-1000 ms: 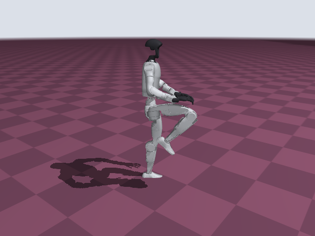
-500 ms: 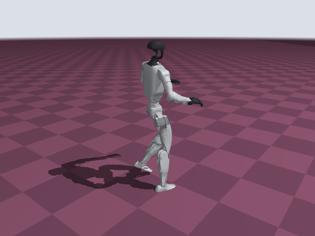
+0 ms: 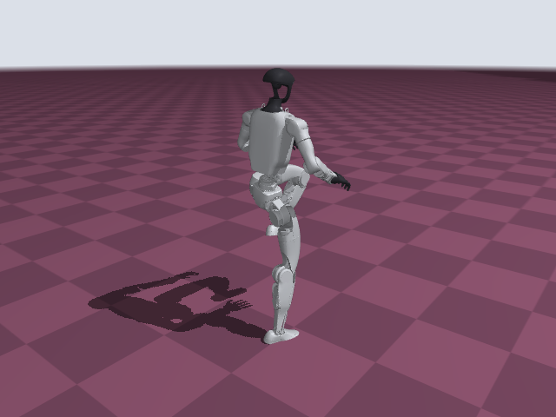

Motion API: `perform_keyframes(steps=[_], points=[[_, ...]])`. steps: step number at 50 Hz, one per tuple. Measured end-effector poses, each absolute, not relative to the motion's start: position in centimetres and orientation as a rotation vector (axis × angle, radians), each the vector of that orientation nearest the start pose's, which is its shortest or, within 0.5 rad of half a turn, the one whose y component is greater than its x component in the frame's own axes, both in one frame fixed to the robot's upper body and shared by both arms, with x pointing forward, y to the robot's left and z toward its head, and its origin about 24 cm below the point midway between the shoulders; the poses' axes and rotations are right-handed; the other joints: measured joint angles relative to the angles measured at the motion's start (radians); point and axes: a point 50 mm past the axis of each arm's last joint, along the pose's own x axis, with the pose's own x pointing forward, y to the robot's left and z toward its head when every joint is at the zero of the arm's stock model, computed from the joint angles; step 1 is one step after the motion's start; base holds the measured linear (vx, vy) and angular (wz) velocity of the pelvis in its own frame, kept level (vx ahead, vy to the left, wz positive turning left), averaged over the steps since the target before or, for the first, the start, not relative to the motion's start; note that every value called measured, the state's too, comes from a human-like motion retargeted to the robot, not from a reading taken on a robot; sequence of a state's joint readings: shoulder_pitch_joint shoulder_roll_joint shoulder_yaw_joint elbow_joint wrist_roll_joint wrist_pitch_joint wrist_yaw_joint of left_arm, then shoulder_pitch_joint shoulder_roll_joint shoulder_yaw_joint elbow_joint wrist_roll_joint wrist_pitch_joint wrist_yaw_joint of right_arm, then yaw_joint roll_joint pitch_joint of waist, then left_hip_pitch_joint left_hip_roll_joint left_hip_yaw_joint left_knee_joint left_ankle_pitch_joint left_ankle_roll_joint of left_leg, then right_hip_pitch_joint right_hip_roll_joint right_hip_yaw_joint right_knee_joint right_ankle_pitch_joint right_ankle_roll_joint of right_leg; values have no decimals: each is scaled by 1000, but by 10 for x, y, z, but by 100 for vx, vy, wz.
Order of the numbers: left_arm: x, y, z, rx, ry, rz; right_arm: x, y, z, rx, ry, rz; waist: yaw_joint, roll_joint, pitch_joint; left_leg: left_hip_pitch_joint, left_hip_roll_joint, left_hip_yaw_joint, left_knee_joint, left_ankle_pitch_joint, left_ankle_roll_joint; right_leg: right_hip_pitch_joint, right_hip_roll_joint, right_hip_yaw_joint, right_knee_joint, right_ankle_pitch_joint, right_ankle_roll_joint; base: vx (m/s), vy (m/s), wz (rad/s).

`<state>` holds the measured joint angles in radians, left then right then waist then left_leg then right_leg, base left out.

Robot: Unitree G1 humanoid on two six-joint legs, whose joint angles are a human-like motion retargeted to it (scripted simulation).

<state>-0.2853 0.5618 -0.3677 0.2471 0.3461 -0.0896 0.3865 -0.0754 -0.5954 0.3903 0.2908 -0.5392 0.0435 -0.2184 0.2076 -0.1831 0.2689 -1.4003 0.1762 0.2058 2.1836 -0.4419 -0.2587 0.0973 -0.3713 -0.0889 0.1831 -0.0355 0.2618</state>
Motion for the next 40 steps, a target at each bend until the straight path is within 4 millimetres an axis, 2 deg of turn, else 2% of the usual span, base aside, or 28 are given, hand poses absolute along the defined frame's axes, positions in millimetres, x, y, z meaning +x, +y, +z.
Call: perform_keyframes(steps=[4, 8, 9, 10, 12, 13, 15, 18, 20, 22, 23, 25, 27, 30, 32, 33, 35, 37, 40], points=[[290, 191, 64, 955, -236, 12, 236, -213, -12, -1197, 153, 183, 26, 38, -98, 160, 34, -75, -195, 18, -2, -4, 73, -21, -60, 3, 0, 21, 3, 11], [281, 198, 52, 973, -182, 13, 231, -206, -15, -1200, 130, 189, 53, 77, -165, 490, 153, -30, -576, 18, 40, 7, 144, -14, -91, -6, 0, 25, 10, -25], [281, 202, 52, 952, -166, 17, 235, -202, -15, -1223, 131, 211, 43, 83, -125, 662, 151, 30, -734, 12, 72, 86, 137, -22, -140, 10, -3, 25, 19, -8], [281, 205, 54, 917, -150, 23, 240, -197, -16, -1260, 138, 245, 27, 86, -58, 873, 130, 107, -914, 3, 112, 201, 116, -34, -210, 35, -8, 28, 23, 25], [277, 209, 53, 924, -151, 25, 240, -194, -14, -1252, 110, 222, 4, 111, -94, 1075, 139, 174, -1251, 12, 113, 202, 168, -52, -198, 17, -3, 35, 22, 26], [276, 213, 55, 910, -157, 41, 243, -192, -11, -1252, 76, 200, 4, 107, -57, 1264, 90, 239, -1494, 49, 99, 238, 155, -48, -168, -7, -1, 36, 25, 1], [279, 218, 61, 890, -177, 71, 246, -191, -8, -1244, 44, 150, -16, 109, -29, 1549, -24, 279, -1998, 194, 69, 271, 156, -64, -125, -34, 0, 35, 34, 50], [280, 210, 46, 963, -151, -2, 235, -190, -16, -1114, 53, 167, -83, 120, -54, 1661, -34, 210, -2255, 371, 13, 211, 182, -139, 90, -57, -54, 29, 39, 153], [279, 214, 38, 994, -82, -2, 226, -207, -22, -1141, 129, 46, -137, 135, -32, 1677, -31, 150, -2271, 422, -3, 142, 160, -173, 294, 23, -104, 18, 40, 160], [280, 207, 28, 1051, -39, -42, 220, -213, -22, -1089, 161, 12, -157, 143, -58, 1636, -17, 113, -2271, 431, 23, -76, 131, -154, 611, 135, -135, 10, 31, 108], [284, 201, 26, 1073, -36, -52, 222, -216, -17, -1074, 149, -12, -160, 143, -82, 1592, -24, 97, -2271, 431, 57, -226, 109, -122, 776, 169, -145, 8, 30, 97], [284, 193, 25, 1082, -68, -60, 221, -221, -5, -1093, 86, -67, -209, 146, -74, 1558, -27, 52, -2230, 398, 53, -426, 55, -92, 1090, 175, -105, 13, 26, 98], [291, 193, 25, 1126, -46, -50, 237, -221, 10, -1161, 18, -51, -180, 173, -110, 1517, -10, 68, -2271, 425, 115, -714, 96, -11, 1358, 78, -207, 7, 19, -42], [288, 200, 20, 1165, 3, -49, 257, -211, 33, -1298, -123, -13, -146, 215, -148, 1480, 39, 113, -2271, 431, 144, -1094, 219, 58, 1729, 2, -283, 11, 12, -101], [281, 207, 12, 1185, 42, -61, 266, -196, 49, -1356, -244, 15, -130, 239, -158, 1482, 69, 143, -2271, 436, 146, -1311, 310, 49, 1935, -6, -298, 15, 8, -77], [276, 207, 7, 1182, 62, -86, 269, -187, 54, -1367, -299, 32, -136, 251, -152, 1493, 83, 143, -2271, 436, 132, -1389, 325, 23, 2025, -17, -275, 17, 6, -17], [271, 213, 3, 1192, 94, -61, 275, -171, 64, -1385, -383, 78, -144, 266, -123, 1519, 90, 146, -2271, 448, 121, -1554, 389, -14, 2158, 12, -308, 16, 4, 31], [269, 213, -2, 1188, 112, -67, 281, -161, 68, -1409, -426, 112, -190, 286, -70, 1553, 94, 104, -2271, 457, 84, -1630, 370, -64, 2226, 39, -286, 18, 3, 118], [271, 209, -5, 1190, 124, -76, 287, -158, 74, -1421, -448, 110, -253, 320, 3, 1596, 106, 23, -2271, 472, 62, -1649, 333, -115, 2218, 54, -240, 19, 2, 169]])
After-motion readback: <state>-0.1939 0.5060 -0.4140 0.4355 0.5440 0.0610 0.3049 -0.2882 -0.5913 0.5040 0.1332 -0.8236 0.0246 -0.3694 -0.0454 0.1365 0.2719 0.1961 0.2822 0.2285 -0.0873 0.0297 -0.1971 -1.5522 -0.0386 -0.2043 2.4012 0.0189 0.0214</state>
